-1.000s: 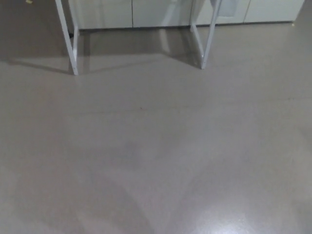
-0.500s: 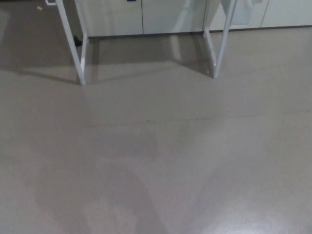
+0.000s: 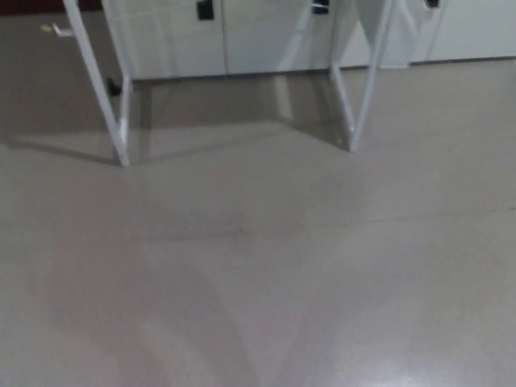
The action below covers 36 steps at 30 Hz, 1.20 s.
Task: The robot walk towards a table in front and click the button on the base of the boilling pot using its left middle finger
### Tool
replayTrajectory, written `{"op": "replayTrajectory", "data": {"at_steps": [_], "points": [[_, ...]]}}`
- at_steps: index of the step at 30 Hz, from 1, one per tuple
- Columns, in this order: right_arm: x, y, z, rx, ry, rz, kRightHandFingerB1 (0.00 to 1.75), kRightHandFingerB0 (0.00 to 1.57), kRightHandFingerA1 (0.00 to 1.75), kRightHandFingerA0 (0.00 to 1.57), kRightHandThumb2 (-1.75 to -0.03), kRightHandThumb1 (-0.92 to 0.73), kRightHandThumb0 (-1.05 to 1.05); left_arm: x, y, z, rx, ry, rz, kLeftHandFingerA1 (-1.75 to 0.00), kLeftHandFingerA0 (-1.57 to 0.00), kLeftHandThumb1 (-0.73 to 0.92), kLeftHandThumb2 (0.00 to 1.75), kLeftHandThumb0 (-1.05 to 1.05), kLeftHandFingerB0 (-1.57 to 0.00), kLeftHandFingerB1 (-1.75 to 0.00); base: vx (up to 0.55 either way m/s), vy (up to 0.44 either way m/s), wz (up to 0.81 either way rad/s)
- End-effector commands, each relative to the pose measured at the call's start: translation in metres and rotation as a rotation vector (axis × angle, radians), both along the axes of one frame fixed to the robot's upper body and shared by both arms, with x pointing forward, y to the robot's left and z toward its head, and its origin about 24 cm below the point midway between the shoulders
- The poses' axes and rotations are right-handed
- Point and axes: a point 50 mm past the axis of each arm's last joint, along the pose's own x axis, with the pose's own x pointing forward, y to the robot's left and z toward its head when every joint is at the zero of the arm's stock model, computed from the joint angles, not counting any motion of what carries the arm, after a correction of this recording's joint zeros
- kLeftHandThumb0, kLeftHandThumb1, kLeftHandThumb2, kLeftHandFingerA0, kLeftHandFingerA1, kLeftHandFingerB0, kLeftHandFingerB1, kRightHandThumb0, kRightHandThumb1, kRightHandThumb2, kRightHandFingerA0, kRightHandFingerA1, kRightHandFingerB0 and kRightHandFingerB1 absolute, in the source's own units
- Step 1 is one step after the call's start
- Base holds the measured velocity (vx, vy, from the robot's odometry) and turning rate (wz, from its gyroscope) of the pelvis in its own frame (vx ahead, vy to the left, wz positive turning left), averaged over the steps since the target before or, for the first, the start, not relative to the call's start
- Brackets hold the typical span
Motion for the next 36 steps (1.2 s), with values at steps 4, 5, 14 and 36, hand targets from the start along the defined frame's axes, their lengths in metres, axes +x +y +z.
{"op": "replayTrajectory", "data": {"at_steps": [4,5,14,36], "points": [[-0.0009,-0.0037,0.0019,-0.031,-0.001,0.001,0.48,0.12,0.55,0.26,-0.95,-0.56,-0.09,-0.0010,0.0036,0.0033,0.032,-0.008,-0.011,-0.61,-0.41,0.32,0.81,-0.11,-0.20,-0.52,0.25,0.138,0.08],[-0.0008,-0.0036,0.0020,-0.039,-0.003,0.008,0.48,0.13,0.55,0.24,-0.94,-0.55,-0.10,-0.0009,0.0035,0.0031,0.033,-0.007,-0.013,-0.60,-0.39,0.31,0.81,-0.11,-0.21,-0.52,0.25,0.080,0.09],[-0.0022,-0.0029,0.0010,-0.048,-0.002,0.021,0.48,0.13,0.55,0.24,-0.95,-0.57,-0.08,-0.0006,0.0041,0.0018,0.029,0.000,-0.010,-0.62,-0.43,0.30,0.80,-0.11,-0.20,-0.52,0.32,-0.060,0.16],[-0.0046,-0.0003,0.0020,-0.073,0.014,0.067,0.47,0.11,0.56,0.28,-0.95,-0.56,-0.09,-0.0018,0.0040,0.0018,0.040,0.009,-0.047,-0.61,-0.42,0.31,0.80,-0.11,-0.19,-0.51,0.38,0.050,-0.06]]}}
